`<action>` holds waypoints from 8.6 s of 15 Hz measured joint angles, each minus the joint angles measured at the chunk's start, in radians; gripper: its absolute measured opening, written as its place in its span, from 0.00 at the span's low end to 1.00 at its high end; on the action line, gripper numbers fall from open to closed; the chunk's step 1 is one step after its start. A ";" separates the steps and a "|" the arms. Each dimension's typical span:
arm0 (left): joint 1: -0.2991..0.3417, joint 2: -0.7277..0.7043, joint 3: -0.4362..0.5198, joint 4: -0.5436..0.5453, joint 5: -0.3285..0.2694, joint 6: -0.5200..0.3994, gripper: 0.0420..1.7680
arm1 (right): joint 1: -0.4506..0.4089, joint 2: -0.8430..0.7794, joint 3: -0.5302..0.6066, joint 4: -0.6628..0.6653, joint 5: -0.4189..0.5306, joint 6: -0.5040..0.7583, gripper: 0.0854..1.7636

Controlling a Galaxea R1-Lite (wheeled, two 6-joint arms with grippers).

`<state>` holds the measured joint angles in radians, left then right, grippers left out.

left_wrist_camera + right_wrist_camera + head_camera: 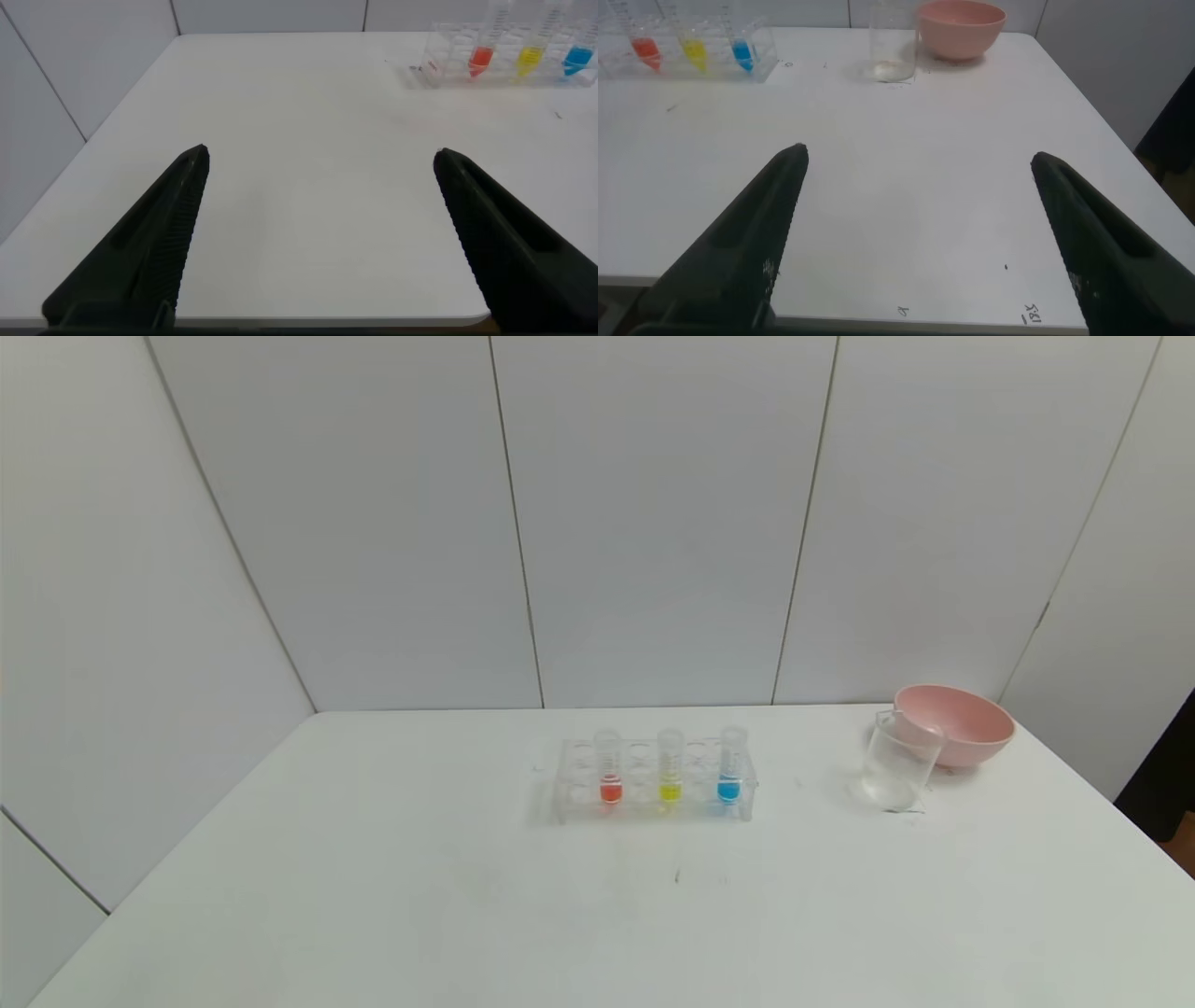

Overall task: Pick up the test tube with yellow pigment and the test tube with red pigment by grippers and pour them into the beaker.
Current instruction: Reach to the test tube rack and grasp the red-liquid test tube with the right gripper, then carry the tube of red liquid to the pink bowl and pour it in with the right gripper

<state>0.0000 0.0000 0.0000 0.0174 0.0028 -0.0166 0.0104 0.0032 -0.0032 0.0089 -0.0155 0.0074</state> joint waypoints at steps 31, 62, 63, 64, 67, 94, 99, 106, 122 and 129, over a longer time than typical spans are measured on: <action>0.000 0.000 0.000 -0.001 0.000 0.000 0.97 | 0.257 1.251 -0.452 -0.531 -0.017 0.041 0.97; 0.000 0.000 0.000 0.000 0.000 0.000 0.97 | 0.911 2.447 -1.843 -0.133 -0.680 0.322 0.97; 0.000 0.000 0.000 0.000 0.000 0.000 0.97 | 0.903 2.476 -1.890 -0.121 -0.681 0.322 0.97; 0.000 0.000 0.000 0.000 0.000 0.000 0.97 | 0.893 2.500 -1.929 -0.111 -0.685 0.320 0.97; 0.000 0.000 0.000 0.000 0.000 0.000 0.97 | 0.866 2.543 -1.972 -0.100 -0.686 0.314 0.97; 0.000 0.000 0.000 0.000 0.000 0.000 0.97 | 0.825 2.548 -1.974 -0.105 -0.673 0.308 0.25; 0.000 0.000 0.000 0.000 0.000 0.000 0.97 | 0.826 2.495 -1.966 -0.063 -0.671 0.284 0.25; 0.000 0.000 0.000 0.000 0.000 0.000 0.97 | 0.840 2.360 -1.964 -0.014 -0.671 0.220 0.25; 0.000 0.000 0.000 0.000 0.000 0.000 0.97 | 0.745 1.914 -1.320 -0.033 -0.247 0.139 0.25; 0.000 0.000 0.000 0.000 0.000 0.000 0.97 | 0.263 1.629 -1.075 -0.019 0.153 -0.167 0.25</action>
<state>0.0000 0.0000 0.0000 0.0174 0.0028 -0.0166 0.2736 1.6321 -1.0785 -0.0096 0.1370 -0.1600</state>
